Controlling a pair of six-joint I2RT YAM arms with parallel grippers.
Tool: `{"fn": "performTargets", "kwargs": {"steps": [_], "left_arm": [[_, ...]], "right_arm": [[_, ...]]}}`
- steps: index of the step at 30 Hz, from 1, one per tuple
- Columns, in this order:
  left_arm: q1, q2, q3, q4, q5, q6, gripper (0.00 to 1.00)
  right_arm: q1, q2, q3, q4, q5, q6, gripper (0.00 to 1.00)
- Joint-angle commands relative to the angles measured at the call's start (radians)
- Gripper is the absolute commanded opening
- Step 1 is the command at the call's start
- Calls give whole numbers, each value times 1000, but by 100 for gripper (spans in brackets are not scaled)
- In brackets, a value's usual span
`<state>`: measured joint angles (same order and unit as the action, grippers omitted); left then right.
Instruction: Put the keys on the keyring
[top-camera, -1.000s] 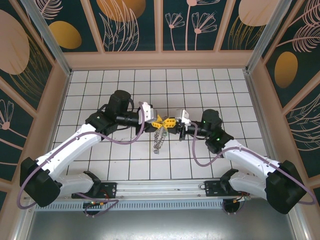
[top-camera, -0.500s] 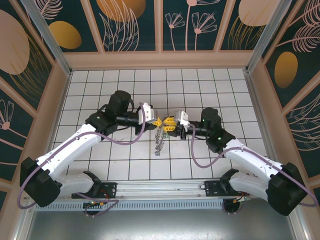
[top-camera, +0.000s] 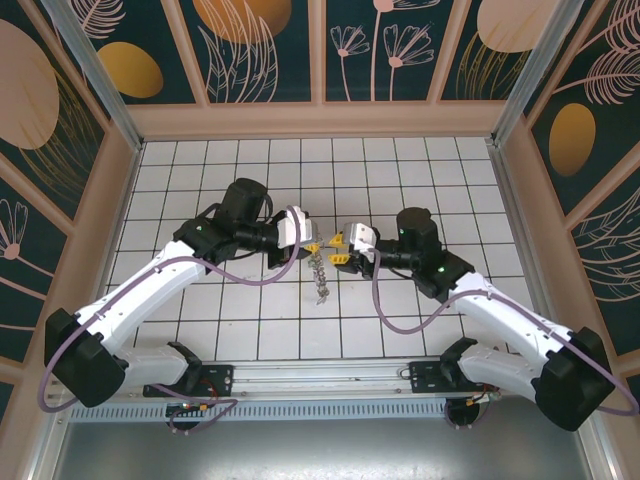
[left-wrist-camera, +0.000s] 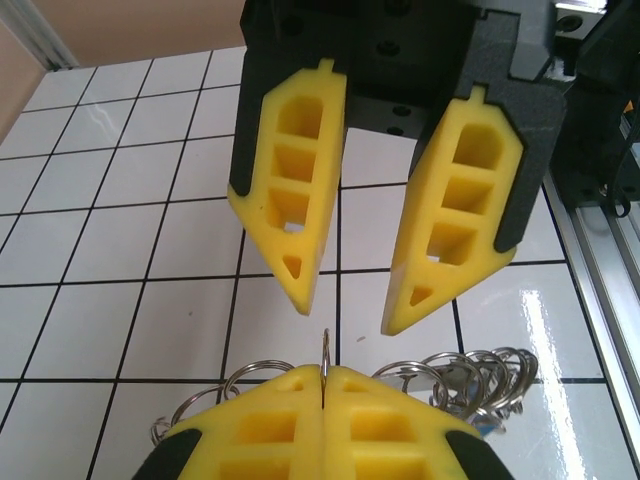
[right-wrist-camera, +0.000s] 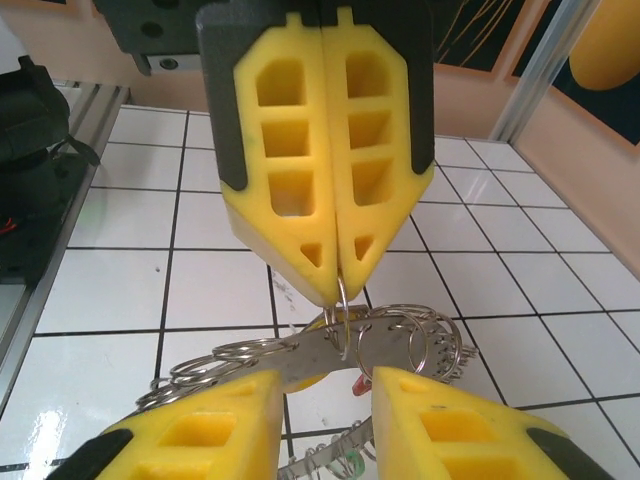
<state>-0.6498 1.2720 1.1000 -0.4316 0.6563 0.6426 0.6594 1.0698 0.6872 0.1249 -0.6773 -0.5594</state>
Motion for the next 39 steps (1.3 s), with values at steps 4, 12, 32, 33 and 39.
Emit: {"fn": "performTargets", "kwargs": {"steps": [4,12,32,33,39], "left_arm": [[3,6,33,5,57,20,0],[3,18,42,-2,68,23,0],[5,-94,-64,147,32,-86,31],[7,-106,-81,161,28,-95,32],[25,-126,-95,124,33,-96,33]], "right_arm": [[5,32,53,41,-20,18,29],[7,53,71,49,-54,26,20],[17,26,-53,364,-71,283,0],[17,22,-65,403,-69,309,0],[19,-3,-110,517,-56,383,0]]}}
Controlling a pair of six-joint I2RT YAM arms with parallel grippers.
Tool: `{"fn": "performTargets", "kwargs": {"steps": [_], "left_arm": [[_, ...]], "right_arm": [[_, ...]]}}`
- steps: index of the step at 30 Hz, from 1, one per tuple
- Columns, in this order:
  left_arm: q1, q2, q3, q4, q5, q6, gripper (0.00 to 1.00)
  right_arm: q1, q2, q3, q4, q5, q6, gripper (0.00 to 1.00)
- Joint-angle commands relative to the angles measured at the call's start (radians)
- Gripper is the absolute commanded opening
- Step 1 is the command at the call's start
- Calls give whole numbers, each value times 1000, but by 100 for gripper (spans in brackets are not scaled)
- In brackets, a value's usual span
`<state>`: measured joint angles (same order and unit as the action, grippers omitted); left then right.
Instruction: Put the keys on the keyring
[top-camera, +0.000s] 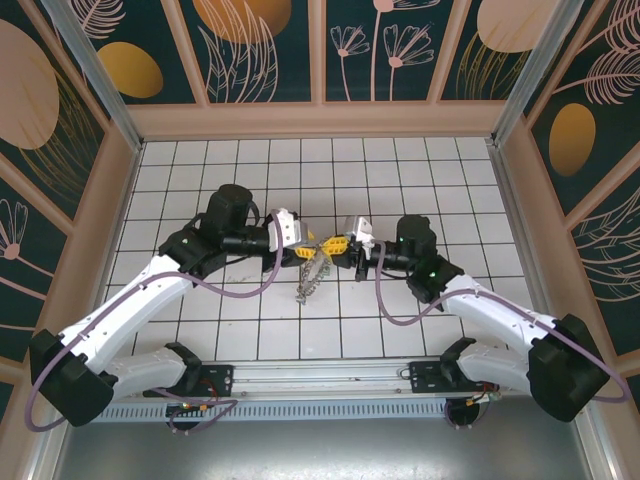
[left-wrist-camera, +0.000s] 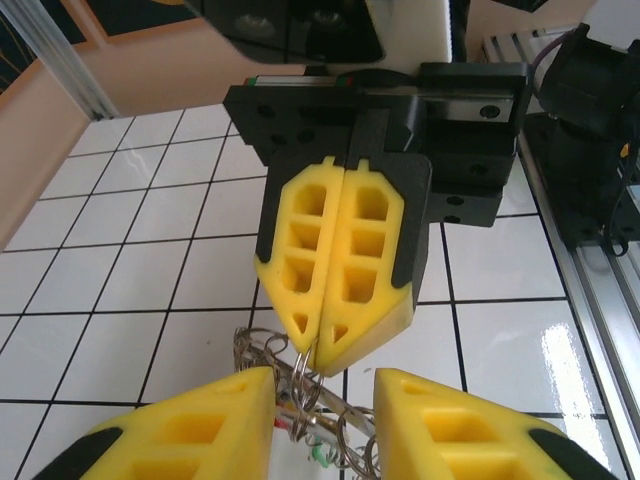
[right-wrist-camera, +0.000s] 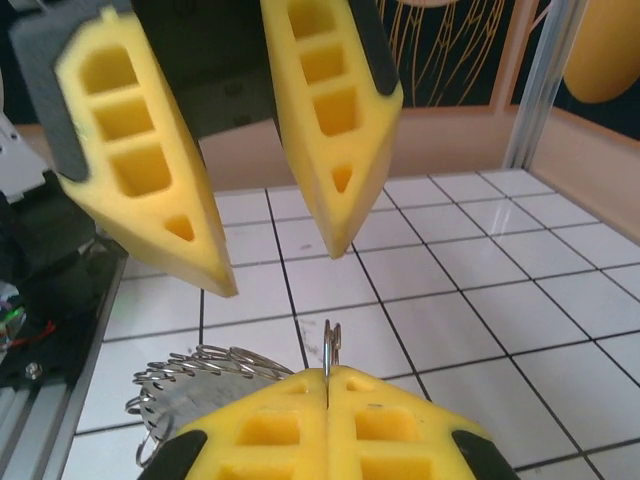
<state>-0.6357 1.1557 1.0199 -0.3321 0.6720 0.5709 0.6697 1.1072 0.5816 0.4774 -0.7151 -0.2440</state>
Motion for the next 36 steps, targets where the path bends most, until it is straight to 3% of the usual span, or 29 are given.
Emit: {"fn": "performTargets", "kwargs": {"steps": [1,10,16,18,28,31,36], "left_arm": [[11,-11,-15,24,10,-26,32],[11,44,42,24,7,-53,31],[12,63,77,-48,17,17,6],[13,61,70,-57,12,30,2],[10,1,-9,4,14,27,0],[11,-4,-20,43,58,-7,12],[11,-4,-31,125,142,-81,20]], "right_arm": [[8,-43,-6,166,-17,68,0],[22,-50,-22,214,-4,74,0],[33,-43,-32,256,17,94,0],[33,-44,-32,270,22,102,0],[38,-42,-75,452,81,212,0],[53,-30,-102,529,117,249,0],[87,-6,-119,597,186,262,0]]}}
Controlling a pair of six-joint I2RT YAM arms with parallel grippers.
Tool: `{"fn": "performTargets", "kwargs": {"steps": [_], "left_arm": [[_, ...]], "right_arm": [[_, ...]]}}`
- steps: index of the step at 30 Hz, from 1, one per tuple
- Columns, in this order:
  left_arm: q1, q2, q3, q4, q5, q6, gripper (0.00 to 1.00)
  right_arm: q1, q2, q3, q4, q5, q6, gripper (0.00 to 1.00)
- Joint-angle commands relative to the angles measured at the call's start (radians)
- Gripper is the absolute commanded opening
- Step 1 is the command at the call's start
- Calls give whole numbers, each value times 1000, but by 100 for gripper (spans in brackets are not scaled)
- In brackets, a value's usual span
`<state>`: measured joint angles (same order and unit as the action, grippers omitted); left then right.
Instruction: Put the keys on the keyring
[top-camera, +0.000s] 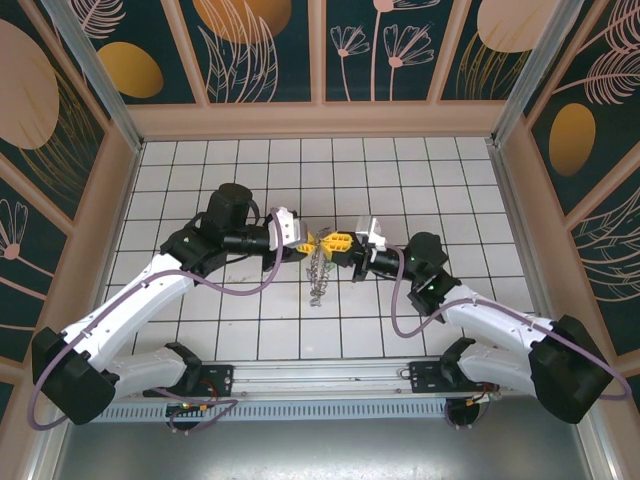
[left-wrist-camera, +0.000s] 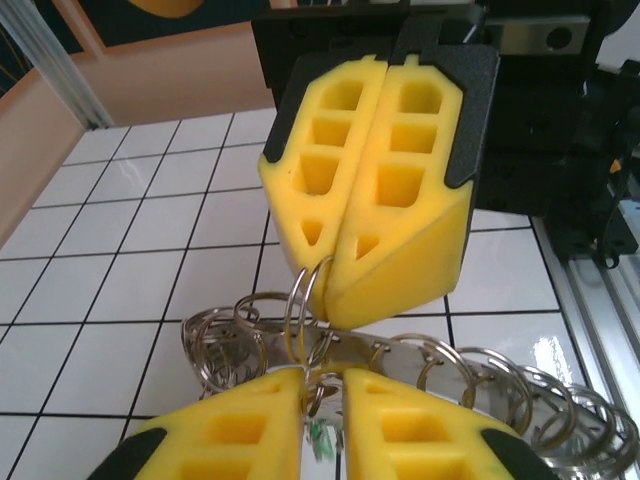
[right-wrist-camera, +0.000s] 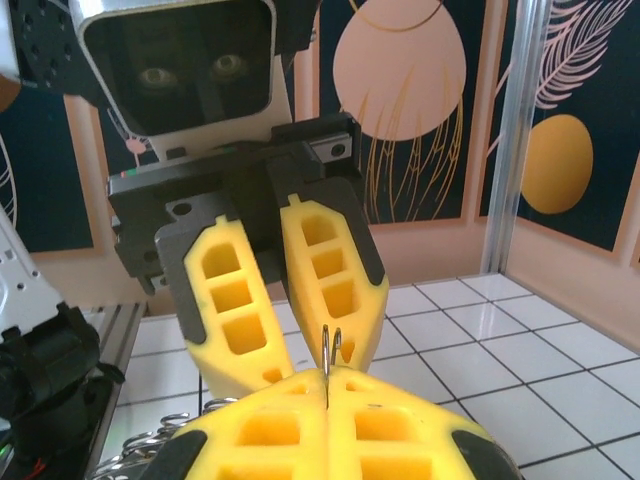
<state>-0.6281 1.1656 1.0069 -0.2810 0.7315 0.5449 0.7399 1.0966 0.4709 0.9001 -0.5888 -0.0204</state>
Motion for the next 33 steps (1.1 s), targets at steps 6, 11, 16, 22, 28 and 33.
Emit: {"fn": "performTargets", "kwargs": {"steps": [6,11,16,22,28,33], "left_arm": [[4,11,-21,105,183,-96,12],[5,-32,-55,171,195,-157,15],[14,-119,-94,196,169,-193,25],[54,-159,-86,88,148,-158,31],[64,-174,-73,59,103,-138,35],[62,-120,-41,38,76,-131,37]], "right_arm": [[43,45,-40,275,104,98,0],[52,50,-57,285,129,92,0],[49,20,-47,205,101,42,0],[44,8,-33,154,65,7,0],[42,13,-8,124,30,-16,0],[41,15,6,100,5,-36,0]]}}
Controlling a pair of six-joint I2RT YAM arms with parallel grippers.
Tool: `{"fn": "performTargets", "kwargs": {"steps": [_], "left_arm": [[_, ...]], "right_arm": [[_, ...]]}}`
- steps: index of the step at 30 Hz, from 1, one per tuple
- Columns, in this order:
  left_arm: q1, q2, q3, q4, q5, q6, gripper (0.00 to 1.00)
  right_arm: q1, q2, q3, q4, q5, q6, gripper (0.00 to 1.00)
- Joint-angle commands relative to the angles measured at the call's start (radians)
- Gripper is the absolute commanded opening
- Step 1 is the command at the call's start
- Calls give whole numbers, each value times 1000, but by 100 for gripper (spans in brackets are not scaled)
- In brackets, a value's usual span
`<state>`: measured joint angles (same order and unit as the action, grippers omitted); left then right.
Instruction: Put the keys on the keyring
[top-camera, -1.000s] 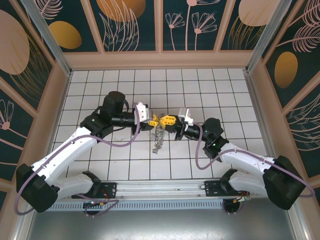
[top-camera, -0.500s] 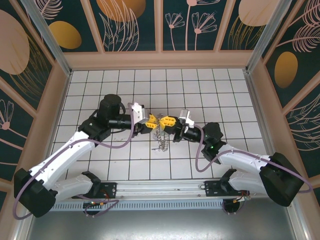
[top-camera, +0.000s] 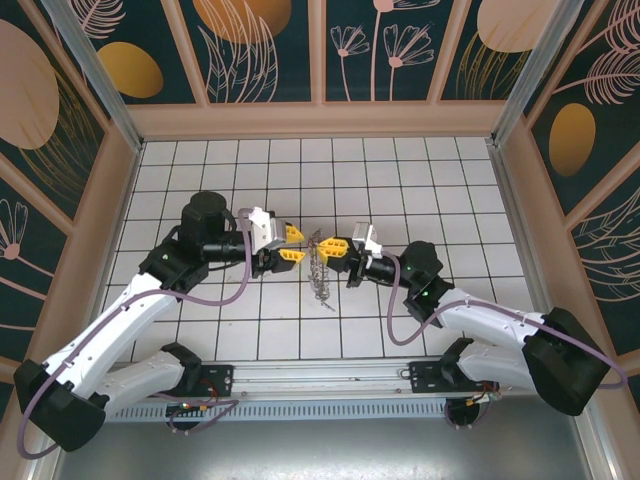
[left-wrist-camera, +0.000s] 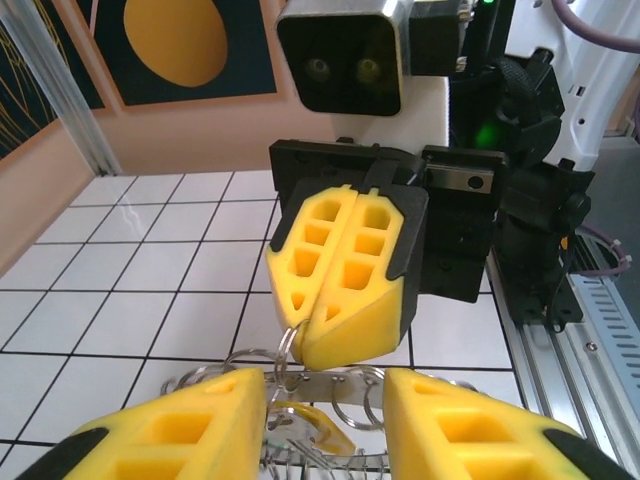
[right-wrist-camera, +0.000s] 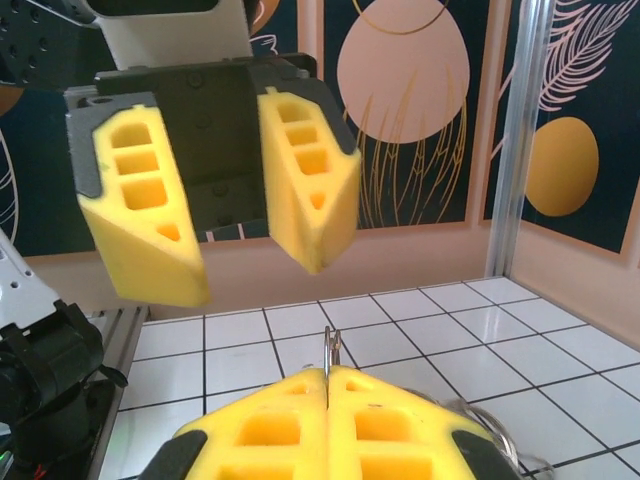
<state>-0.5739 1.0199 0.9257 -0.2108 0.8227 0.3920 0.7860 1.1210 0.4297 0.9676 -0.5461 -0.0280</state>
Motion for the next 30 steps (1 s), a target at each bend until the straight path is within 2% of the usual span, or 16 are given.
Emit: {"fn": "performTargets", "kwargs": {"steps": [1,8,10,12,13,16,24,30], "left_arm": [[10,39,41,-39,-17,28,37],[8,82,95,-44,-21,48,37],[9,100,107,-77,-13,73,32],[10,115,118,-112,13,95,20],[8,120,120,-126,27,107,18],[10,123,120,-144,43,118,19],[9,115,99,-153,61,125,30],[9,124,100,-159,105,123,29]], "right_arm": [[-4,-9,49,31,-42,-30,0],[-4,-9,65,1,-49,-48,0],[-3,-6,69,1,-51,-50,0],[-4,-2,70,5,-51,-50,0],[-4,-1,70,10,-50,-48,0],[-4,6,70,25,-45,-41,0],[-5,19,80,37,-43,-36,0],[-5,30,89,43,-46,-34,0]]}}
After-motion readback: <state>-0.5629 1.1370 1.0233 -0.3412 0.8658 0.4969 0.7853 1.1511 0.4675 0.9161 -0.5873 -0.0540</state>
